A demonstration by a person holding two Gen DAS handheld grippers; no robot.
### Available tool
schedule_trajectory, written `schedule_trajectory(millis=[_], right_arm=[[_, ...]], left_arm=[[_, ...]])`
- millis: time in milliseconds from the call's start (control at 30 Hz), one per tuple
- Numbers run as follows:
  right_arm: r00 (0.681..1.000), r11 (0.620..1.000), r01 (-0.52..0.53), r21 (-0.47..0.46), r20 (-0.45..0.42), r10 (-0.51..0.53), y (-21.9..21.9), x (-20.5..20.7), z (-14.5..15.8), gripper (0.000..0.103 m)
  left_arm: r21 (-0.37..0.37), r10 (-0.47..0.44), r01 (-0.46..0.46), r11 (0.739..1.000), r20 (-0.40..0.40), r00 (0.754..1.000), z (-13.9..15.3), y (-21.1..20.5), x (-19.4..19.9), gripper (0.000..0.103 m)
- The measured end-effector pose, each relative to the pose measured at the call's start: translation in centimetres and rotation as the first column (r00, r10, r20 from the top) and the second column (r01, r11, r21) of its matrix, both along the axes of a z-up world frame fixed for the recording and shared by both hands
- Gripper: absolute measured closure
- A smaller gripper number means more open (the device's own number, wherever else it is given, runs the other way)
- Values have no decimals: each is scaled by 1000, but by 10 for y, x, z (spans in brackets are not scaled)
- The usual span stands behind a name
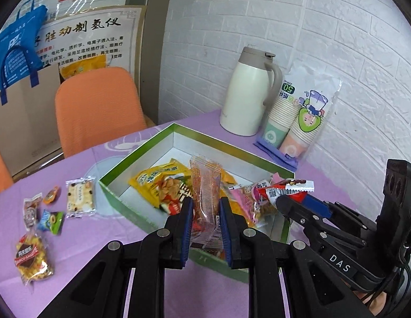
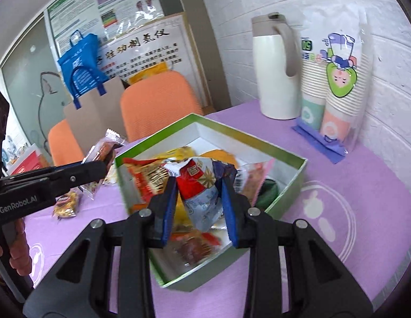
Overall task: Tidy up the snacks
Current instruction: 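Drop the candy packet and clear snack into the green box, opening both grippers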
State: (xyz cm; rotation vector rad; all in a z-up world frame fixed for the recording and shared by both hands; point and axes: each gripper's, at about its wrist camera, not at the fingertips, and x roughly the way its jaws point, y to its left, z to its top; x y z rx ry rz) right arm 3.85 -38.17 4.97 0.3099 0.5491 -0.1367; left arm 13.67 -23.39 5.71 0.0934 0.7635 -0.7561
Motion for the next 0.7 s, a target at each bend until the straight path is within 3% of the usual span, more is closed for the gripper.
schedule_trajectory(millis=[233, 367, 400, 433, 467, 500, 533, 600, 700], right_arm=[[1000, 998, -15, 56, -8, 16, -23, 25, -13, 68], [998, 999, -50, 1, -49, 50, -20, 42, -21, 66], [995, 997, -78, -28, -69, 76, -17, 45, -23, 58], [992, 992, -104, -68, -81, 98, -13, 45, -24, 49], [991, 988, -113, -108, -79, 105, -7, 42, -24, 28], [993, 985, -111, -135, -66, 103, -4, 38, -24, 18], [993, 982, -111, -153, -49, 104, -1, 33, -22, 16], [993, 983, -118, -143, -43, 113, 0, 27, -23, 15], [994, 987, -103, -122, -52, 98, -2, 22, -24, 13]], left_arm=[[56, 16, -15, 998, -6, 1000, -18, -31, 33, 84], [69, 7, -5, 998, -28, 1000, -27, -37, 42, 83], [76, 2, -1, 997, -22, 1000, -29, -38, 43, 82], [82, -4, 5, 997, -9, 1000, -31, -38, 42, 73], [87, -7, 7, 996, 5, 1000, -31, -37, 40, 63], [91, 4, -7, 996, 26, 1000, -31, -36, 38, 34], [85, 32, -37, 996, 59, 998, -30, -32, 34, 15], [60, 62, -68, 996, 100, 993, -27, -24, 27, 9], [56, 66, -72, 996, 101, 993, -23, -15, 20, 6]])
